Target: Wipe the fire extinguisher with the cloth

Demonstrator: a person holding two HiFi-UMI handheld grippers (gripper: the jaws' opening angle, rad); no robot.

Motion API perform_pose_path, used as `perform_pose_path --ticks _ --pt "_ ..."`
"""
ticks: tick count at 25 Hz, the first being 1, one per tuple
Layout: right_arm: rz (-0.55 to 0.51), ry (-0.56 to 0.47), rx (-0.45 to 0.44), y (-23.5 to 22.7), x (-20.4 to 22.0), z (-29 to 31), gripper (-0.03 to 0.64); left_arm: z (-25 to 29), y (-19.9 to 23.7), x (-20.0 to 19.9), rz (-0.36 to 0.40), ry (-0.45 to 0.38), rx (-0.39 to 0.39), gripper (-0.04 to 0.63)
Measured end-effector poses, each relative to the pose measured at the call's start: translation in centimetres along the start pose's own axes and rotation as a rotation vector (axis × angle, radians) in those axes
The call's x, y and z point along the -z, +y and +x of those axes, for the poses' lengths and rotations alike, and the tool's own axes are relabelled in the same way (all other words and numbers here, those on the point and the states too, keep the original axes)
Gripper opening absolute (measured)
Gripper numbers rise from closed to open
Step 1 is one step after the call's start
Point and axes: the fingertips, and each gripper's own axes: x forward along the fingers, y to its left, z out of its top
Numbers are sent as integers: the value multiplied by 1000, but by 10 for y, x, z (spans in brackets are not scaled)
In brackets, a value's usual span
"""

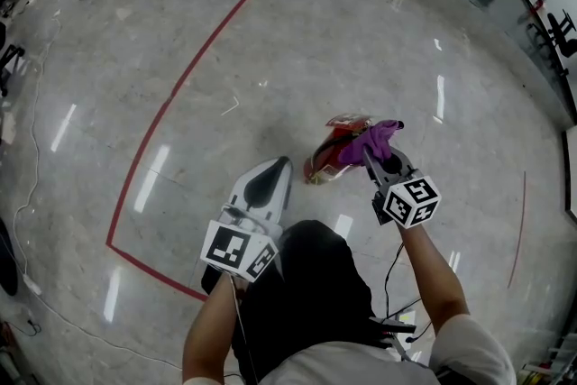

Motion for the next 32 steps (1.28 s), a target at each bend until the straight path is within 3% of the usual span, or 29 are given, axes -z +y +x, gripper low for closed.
perform_pose_path --ticks 13,32 --pt "-49 142 -146 63 35 58 49 -20 24 -9 21 -33 -36 4" --pt "3 221 -187 82 185 88 49 -44 36 0 23 -13 -72 5"
